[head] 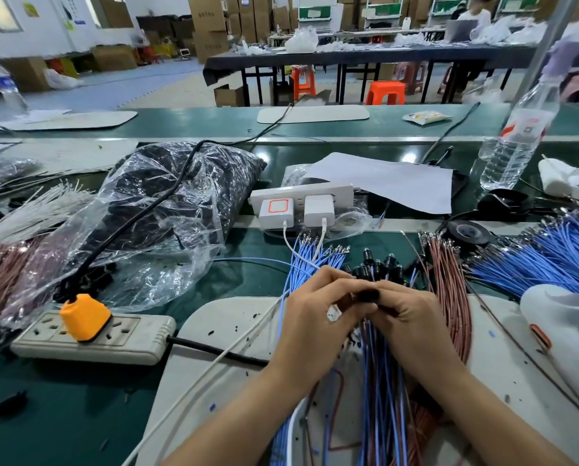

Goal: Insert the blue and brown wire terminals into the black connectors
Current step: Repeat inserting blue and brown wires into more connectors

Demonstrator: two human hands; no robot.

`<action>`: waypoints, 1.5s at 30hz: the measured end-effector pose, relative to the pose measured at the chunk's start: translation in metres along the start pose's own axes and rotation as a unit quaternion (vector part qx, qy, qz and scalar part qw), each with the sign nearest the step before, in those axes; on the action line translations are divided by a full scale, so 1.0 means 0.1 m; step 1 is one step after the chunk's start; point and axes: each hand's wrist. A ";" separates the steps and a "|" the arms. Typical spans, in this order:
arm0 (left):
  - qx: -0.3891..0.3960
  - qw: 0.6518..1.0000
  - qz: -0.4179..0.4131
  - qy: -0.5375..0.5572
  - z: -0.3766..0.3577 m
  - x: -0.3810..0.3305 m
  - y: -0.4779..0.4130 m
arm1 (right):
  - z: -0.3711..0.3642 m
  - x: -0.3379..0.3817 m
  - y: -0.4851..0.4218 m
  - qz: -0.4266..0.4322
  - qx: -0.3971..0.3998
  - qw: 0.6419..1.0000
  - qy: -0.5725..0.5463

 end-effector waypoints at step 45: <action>-0.150 0.915 0.254 0.275 0.11 0.13 -0.08 | -0.63 -0.59 -1.35 -0.278 -0.022 0.930 0.239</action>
Point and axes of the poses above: each hand's wrist, its own y-axis away from the middle knuckle, its own z-axis out of the back of the hand, x = y × z, and after that the axes turned 10 degrees about -y, right-handed
